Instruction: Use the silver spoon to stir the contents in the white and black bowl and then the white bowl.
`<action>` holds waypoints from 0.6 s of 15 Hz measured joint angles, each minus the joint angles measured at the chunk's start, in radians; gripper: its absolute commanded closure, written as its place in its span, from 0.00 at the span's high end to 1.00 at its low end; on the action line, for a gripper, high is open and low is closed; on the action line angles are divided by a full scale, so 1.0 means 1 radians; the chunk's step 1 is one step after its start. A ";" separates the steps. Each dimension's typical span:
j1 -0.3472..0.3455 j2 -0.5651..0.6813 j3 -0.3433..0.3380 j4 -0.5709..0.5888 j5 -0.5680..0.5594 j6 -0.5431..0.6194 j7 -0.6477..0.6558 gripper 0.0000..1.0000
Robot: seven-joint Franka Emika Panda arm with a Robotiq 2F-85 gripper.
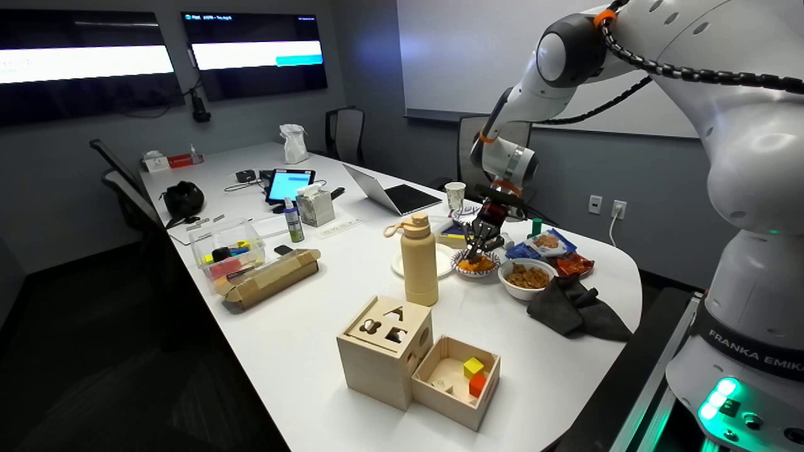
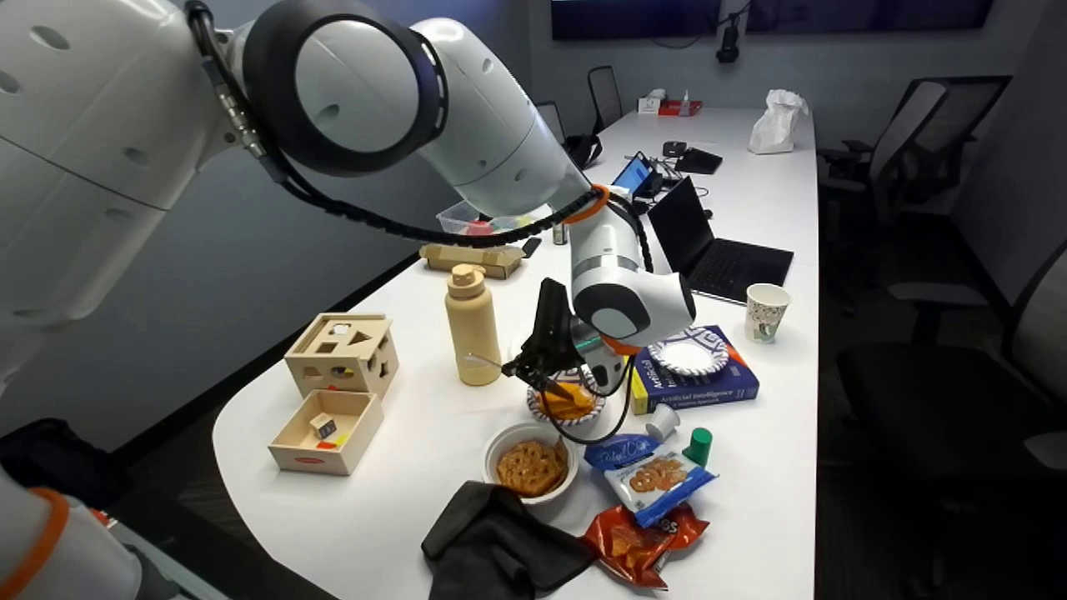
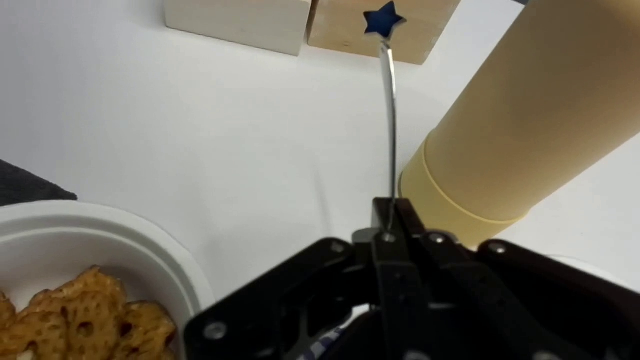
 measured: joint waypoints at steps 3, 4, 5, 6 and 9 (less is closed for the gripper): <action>0.009 0.008 -0.003 0.000 0.000 0.043 0.006 0.01; 0.014 0.008 -0.003 0.000 0.000 0.067 0.006 0.01; 0.020 0.008 -0.003 0.000 0.000 0.094 0.005 0.01; 0.028 0.008 -0.003 0.000 0.000 0.122 0.004 0.01; 0.040 0.008 0.006 0.000 0.000 0.165 -0.008 0.01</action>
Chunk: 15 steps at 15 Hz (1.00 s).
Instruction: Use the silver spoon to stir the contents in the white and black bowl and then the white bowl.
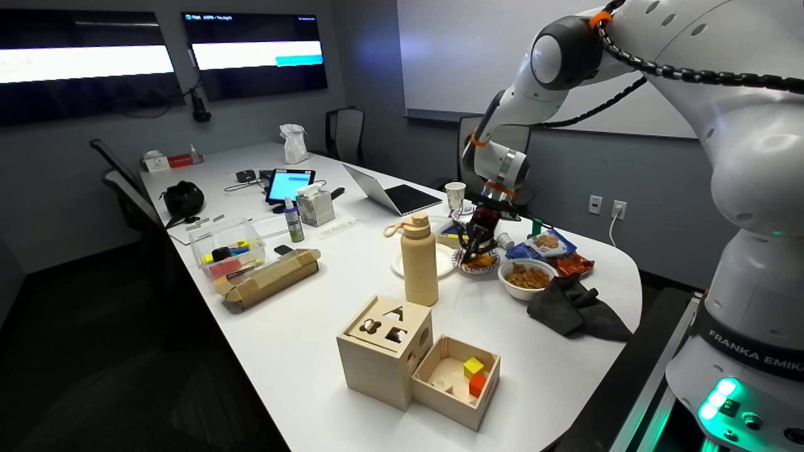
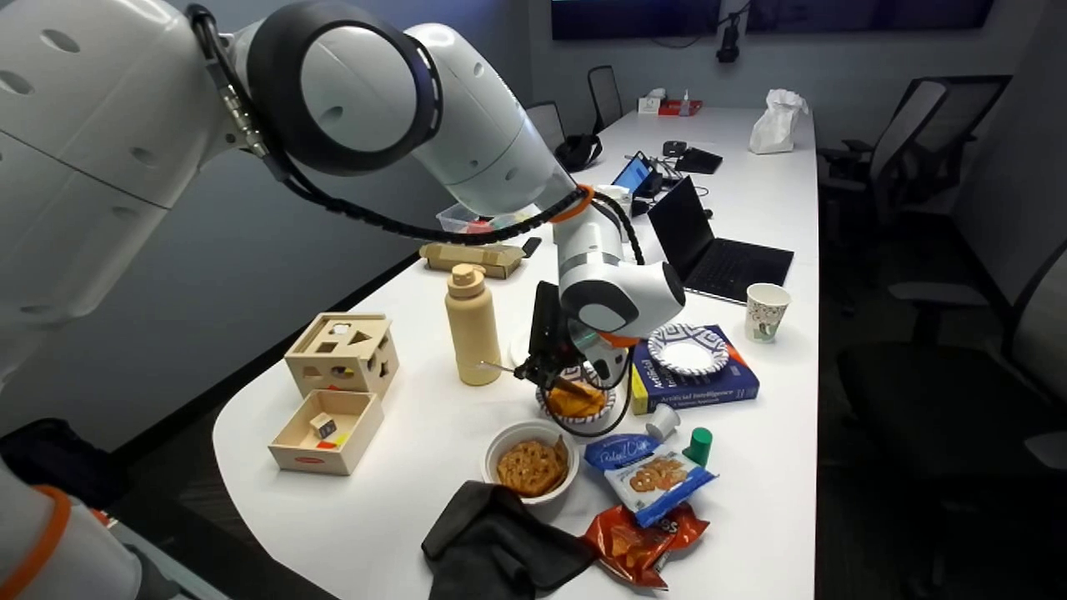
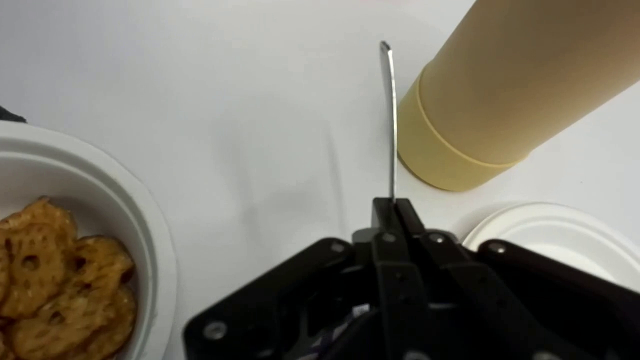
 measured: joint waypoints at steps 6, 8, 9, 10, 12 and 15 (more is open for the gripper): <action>-0.003 0.000 0.025 0.000 0.001 -0.030 -0.017 0.01; -0.005 -0.004 0.025 0.000 0.001 -0.054 -0.022 0.01; -0.006 -0.009 0.023 0.000 0.001 -0.064 -0.026 0.01; -0.008 -0.017 0.020 -0.002 0.001 -0.077 -0.032 0.01; -0.015 -0.045 0.015 -0.017 0.001 -0.098 -0.050 0.01; -0.034 -0.108 0.006 -0.071 0.001 -0.142 -0.100 0.01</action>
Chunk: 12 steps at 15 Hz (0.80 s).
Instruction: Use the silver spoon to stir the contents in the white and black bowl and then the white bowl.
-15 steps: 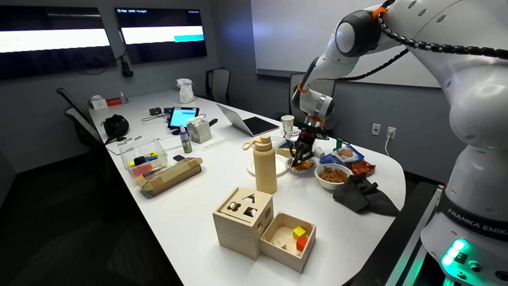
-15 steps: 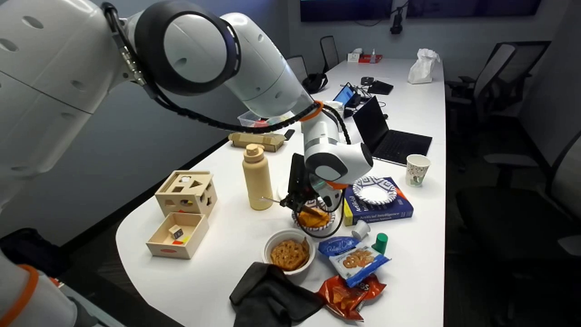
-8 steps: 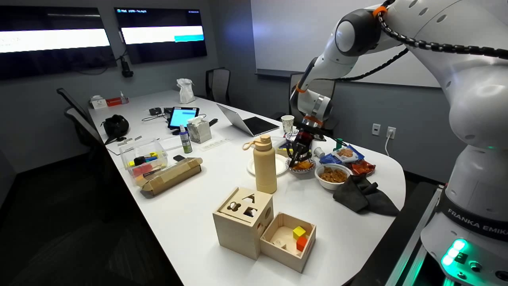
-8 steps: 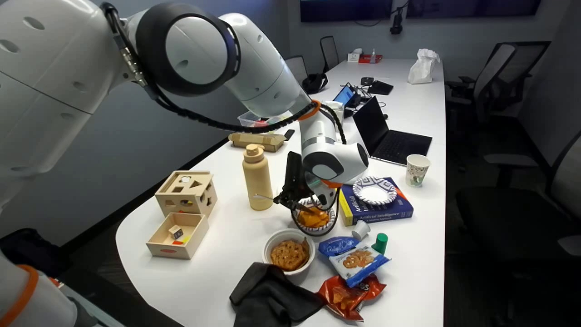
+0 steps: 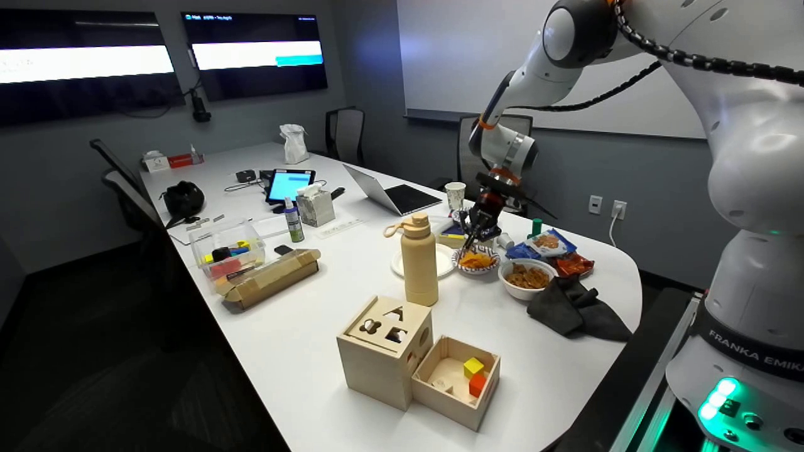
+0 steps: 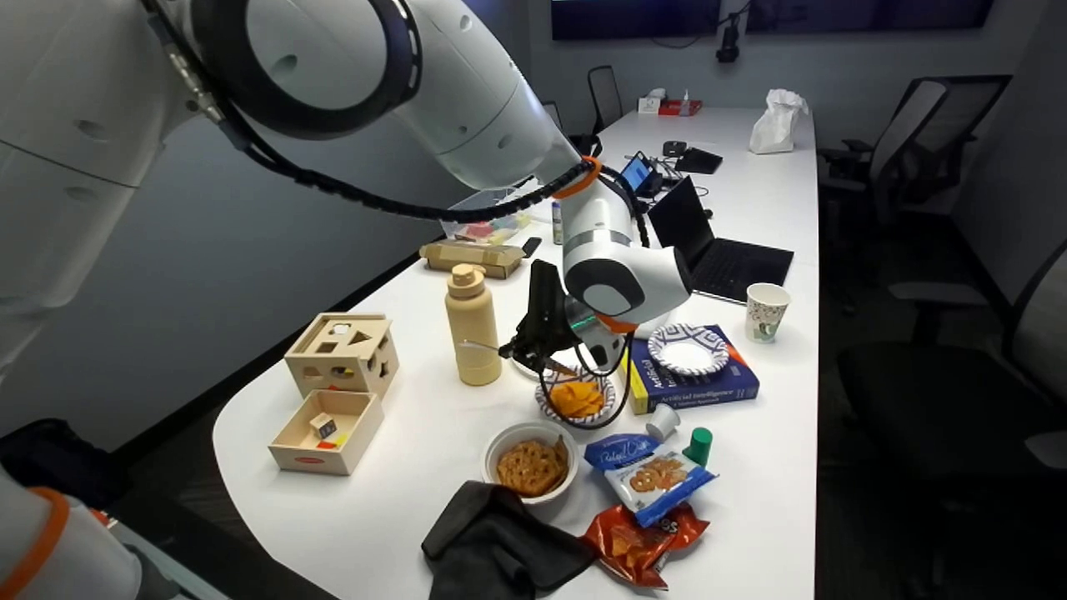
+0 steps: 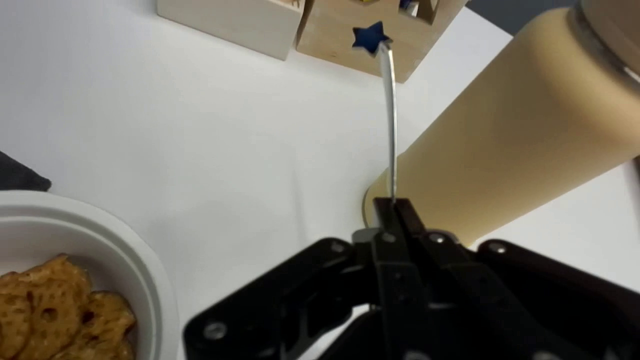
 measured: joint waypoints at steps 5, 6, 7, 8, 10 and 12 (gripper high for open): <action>-0.036 -0.088 -0.032 -0.145 0.000 -0.063 -0.097 0.01; -0.042 -0.100 -0.038 -0.178 0.000 -0.068 -0.118 0.01; -0.046 -0.110 -0.045 -0.210 0.000 -0.072 -0.135 0.01; -0.048 -0.119 -0.053 -0.242 0.000 -0.073 -0.149 0.01; -0.050 -0.134 -0.069 -0.297 0.000 -0.073 -0.172 0.01; -0.050 -0.149 -0.081 -0.339 0.000 -0.073 -0.188 0.01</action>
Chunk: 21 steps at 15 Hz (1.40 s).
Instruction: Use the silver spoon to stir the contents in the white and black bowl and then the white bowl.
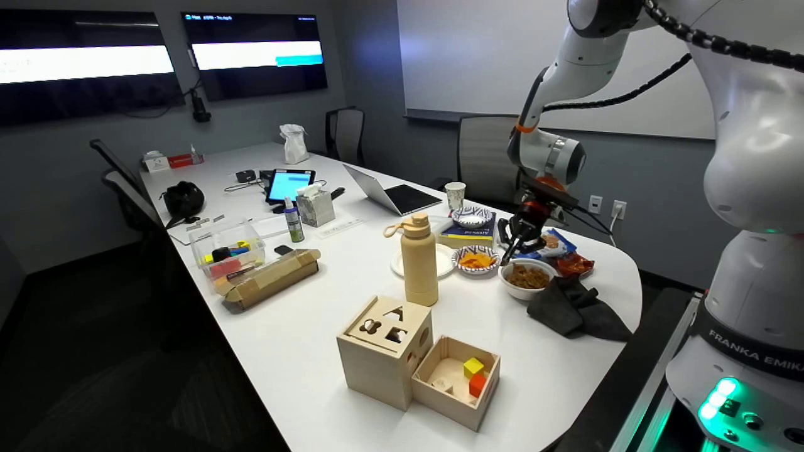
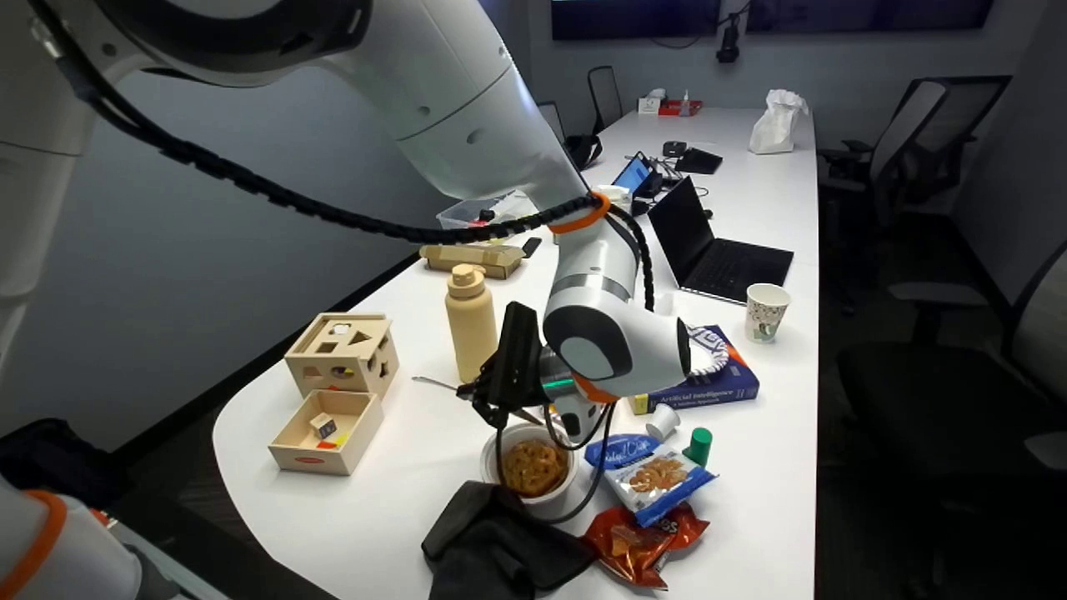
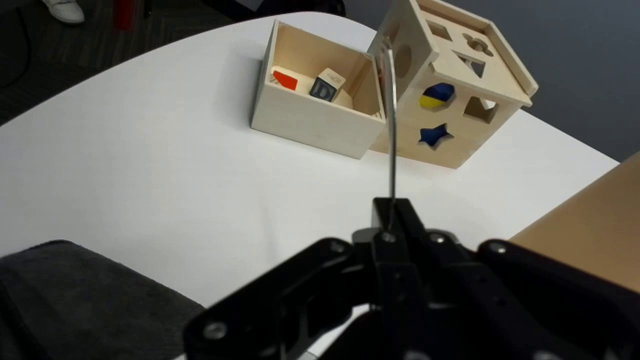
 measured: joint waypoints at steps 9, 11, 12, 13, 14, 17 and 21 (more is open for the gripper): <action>0.001 -0.015 -0.026 -0.061 0.011 0.011 0.002 0.01; 0.004 -0.005 -0.024 -0.061 0.019 0.019 0.010 0.01; 0.006 0.003 -0.022 -0.061 0.023 0.024 0.016 0.01; 0.008 0.011 -0.020 -0.059 0.027 0.029 0.022 0.01; 0.009 0.021 -0.019 -0.057 0.030 0.035 0.028 0.01; 0.014 0.046 -0.017 -0.050 0.036 0.067 0.051 0.01; 0.017 0.051 -0.025 -0.050 0.038 0.127 0.105 0.01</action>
